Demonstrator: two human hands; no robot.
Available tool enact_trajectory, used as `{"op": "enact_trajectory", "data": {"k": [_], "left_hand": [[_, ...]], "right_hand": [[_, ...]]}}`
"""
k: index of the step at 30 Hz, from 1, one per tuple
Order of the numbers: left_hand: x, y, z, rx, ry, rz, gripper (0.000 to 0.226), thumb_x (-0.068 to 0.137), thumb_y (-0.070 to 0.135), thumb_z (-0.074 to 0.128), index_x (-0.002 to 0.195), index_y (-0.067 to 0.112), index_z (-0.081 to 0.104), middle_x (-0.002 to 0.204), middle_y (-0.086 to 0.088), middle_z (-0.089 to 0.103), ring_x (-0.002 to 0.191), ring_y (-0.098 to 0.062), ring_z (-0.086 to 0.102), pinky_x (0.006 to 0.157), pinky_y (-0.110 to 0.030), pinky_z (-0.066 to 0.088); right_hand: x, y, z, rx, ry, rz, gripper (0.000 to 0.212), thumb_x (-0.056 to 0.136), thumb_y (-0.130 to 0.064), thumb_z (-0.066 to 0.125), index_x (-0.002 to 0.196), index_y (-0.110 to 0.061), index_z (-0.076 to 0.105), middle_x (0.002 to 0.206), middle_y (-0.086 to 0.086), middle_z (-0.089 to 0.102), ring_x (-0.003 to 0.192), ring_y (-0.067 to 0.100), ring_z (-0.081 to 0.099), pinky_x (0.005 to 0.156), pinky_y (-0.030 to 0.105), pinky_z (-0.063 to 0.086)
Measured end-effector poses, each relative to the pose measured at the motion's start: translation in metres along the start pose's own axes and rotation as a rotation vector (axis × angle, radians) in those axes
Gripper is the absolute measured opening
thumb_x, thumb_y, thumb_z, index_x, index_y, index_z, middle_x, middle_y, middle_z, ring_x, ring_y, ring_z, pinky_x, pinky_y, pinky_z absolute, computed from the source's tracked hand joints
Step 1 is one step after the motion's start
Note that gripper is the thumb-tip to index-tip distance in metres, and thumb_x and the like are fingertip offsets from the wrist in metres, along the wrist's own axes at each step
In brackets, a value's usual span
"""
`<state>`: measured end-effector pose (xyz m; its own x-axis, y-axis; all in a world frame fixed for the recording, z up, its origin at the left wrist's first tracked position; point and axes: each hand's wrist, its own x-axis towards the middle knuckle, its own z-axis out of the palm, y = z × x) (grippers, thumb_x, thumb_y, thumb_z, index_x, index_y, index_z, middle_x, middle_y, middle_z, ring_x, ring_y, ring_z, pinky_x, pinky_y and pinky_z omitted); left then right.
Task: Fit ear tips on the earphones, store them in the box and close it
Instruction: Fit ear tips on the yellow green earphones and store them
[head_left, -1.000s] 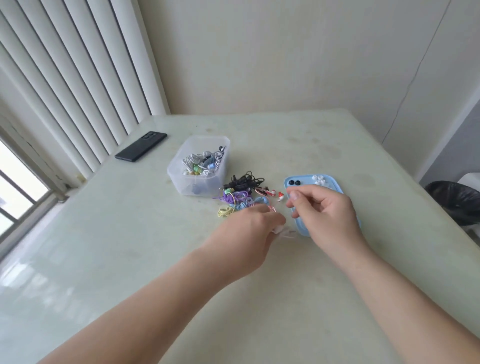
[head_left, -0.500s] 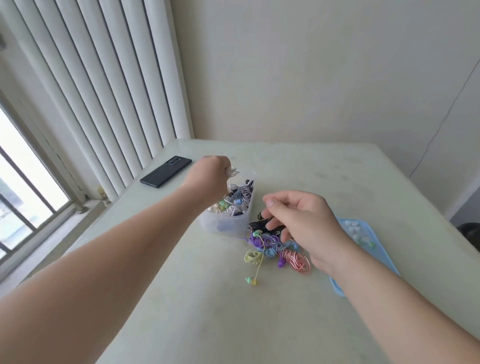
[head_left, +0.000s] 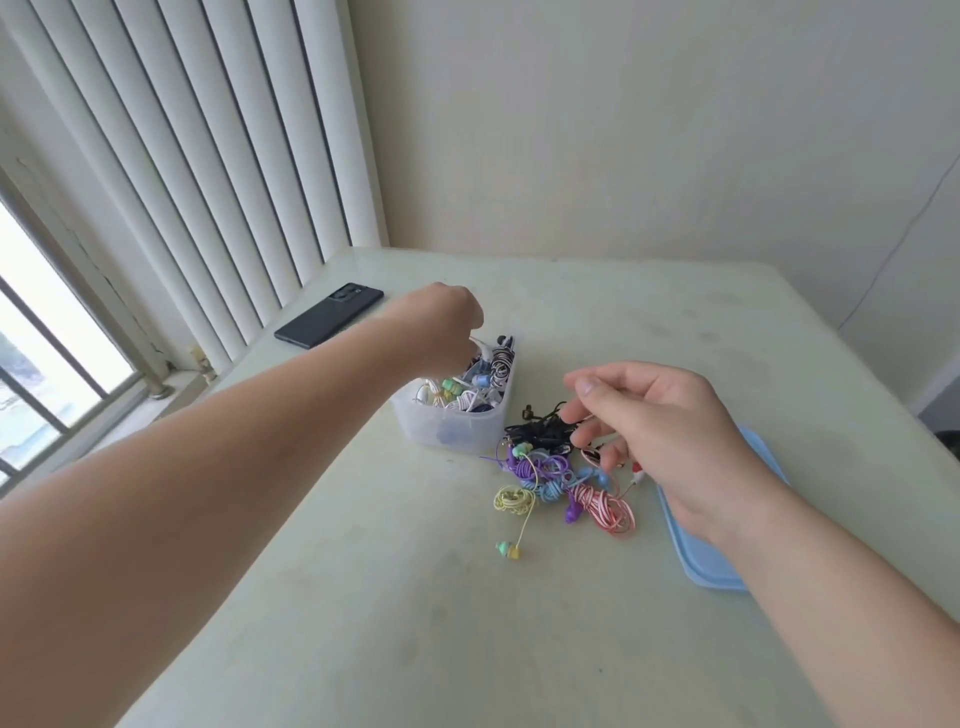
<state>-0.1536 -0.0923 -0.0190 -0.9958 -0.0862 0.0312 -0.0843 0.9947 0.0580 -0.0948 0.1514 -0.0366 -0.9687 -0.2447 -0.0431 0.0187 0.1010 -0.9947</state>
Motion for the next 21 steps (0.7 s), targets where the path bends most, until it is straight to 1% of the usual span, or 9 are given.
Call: {"op": "enact_trajectory", "data": {"k": [4, 5, 7, 9, 12, 14, 17, 19, 21], "left_hand": [[-0.012, 0.007, 0.002, 0.131, -0.057, -0.011, 0.015, 0.091, 0.008, 0.057, 0.09, 0.01, 0.072, 0.089, -0.011, 0.071, 0.068, -0.027, 0.061, 0.054, -0.028, 0.045], [-0.017, 0.009, 0.0, 0.147, -0.07, -0.012, 0.016, 0.089, 0.006, 0.056, 0.091, 0.009, 0.071, 0.09, -0.012, 0.07, 0.069, -0.028, 0.062, 0.056, -0.028, 0.047], [-0.023, 0.015, -0.001, 0.111, -0.07, -0.002, 0.03, 0.086, 0.003, 0.055, 0.111, 0.007, 0.072, 0.107, -0.016, 0.07, 0.092, -0.034, 0.068, 0.073, -0.035, 0.057], [-0.037, 0.025, -0.009, 0.037, 0.051, 0.059, 0.035, 0.091, 0.006, 0.058, 0.125, 0.009, 0.069, 0.122, -0.012, 0.067, 0.112, -0.034, 0.064, 0.086, -0.036, 0.052], [-0.078, 0.047, -0.019, -0.153, 0.18, 0.258, 0.019, 0.096, 0.019, 0.061, 0.108, 0.02, 0.076, 0.104, 0.003, 0.07, 0.1, -0.024, 0.065, 0.078, -0.03, 0.048], [-0.11, 0.055, -0.021, -0.246, 0.017, 0.315, 0.008, 0.092, 0.028, 0.069, 0.089, 0.027, 0.076, 0.083, 0.015, 0.07, 0.087, -0.012, 0.068, 0.071, -0.026, 0.053], [-0.133, 0.052, -0.001, -0.21, -0.235, 0.308, 0.007, 0.089, 0.03, 0.075, 0.095, 0.03, 0.074, 0.088, 0.018, 0.071, 0.088, -0.006, 0.068, 0.075, -0.023, 0.056], [-0.134, 0.05, 0.019, -0.206, -0.165, 0.325, 0.01, 0.087, 0.027, 0.074, 0.096, 0.027, 0.071, 0.091, 0.013, 0.069, 0.089, -0.013, 0.068, 0.079, -0.033, 0.057], [-0.135, 0.049, 0.032, -0.21, -0.097, 0.317, 0.015, 0.084, 0.026, 0.075, 0.097, 0.026, 0.067, 0.094, 0.008, 0.067, 0.091, -0.019, 0.065, 0.08, -0.037, 0.056]], "right_hand": [[0.001, 0.001, -0.002, -0.019, 0.026, 0.014, 0.012, 0.098, -0.016, 0.065, 0.098, -0.01, 0.075, 0.086, 0.011, 0.076, 0.061, 0.013, 0.065, 0.041, 0.019, 0.04], [0.001, 0.003, -0.003, -0.036, 0.027, 0.015, 0.011, 0.098, -0.016, 0.065, 0.098, -0.011, 0.075, 0.085, 0.01, 0.076, 0.063, 0.015, 0.066, 0.044, 0.021, 0.042], [-0.005, 0.012, -0.01, -0.085, 0.013, 0.022, 0.011, 0.098, -0.016, 0.065, 0.096, -0.014, 0.075, 0.082, 0.008, 0.076, 0.065, 0.016, 0.066, 0.048, 0.026, 0.044], [-0.009, 0.019, -0.016, -0.154, -0.011, 0.017, 0.011, 0.098, -0.016, 0.065, 0.093, -0.017, 0.075, 0.081, 0.006, 0.076, 0.064, 0.016, 0.066, 0.048, 0.025, 0.044], [-0.018, 0.024, -0.019, -0.257, -0.012, 0.001, 0.01, 0.096, -0.018, 0.068, 0.089, -0.019, 0.076, 0.082, 0.005, 0.077, 0.064, 0.014, 0.066, 0.048, 0.02, 0.043], [-0.022, 0.027, -0.017, -0.323, -0.006, -0.037, 0.004, 0.092, -0.019, 0.073, 0.09, -0.018, 0.076, 0.084, 0.004, 0.077, 0.064, 0.013, 0.065, 0.05, 0.016, 0.044], [-0.028, 0.037, -0.011, -0.552, -0.017, -0.08, 0.022, 0.08, -0.029, 0.084, 0.098, -0.026, 0.074, 0.093, -0.008, 0.071, 0.075, 0.009, 0.065, 0.069, 0.022, 0.052], [-0.029, 0.045, -0.01, -0.77, -0.038, -0.132, 0.03, 0.072, -0.036, 0.086, 0.099, -0.033, 0.073, 0.1, -0.011, 0.066, 0.09, 0.011, 0.064, 0.084, 0.032, 0.054], [-0.033, 0.048, -0.005, -0.875, -0.072, -0.155, 0.032, 0.072, -0.036, 0.084, 0.102, -0.033, 0.072, 0.103, -0.009, 0.064, 0.097, 0.016, 0.063, 0.087, 0.039, 0.054]]}}
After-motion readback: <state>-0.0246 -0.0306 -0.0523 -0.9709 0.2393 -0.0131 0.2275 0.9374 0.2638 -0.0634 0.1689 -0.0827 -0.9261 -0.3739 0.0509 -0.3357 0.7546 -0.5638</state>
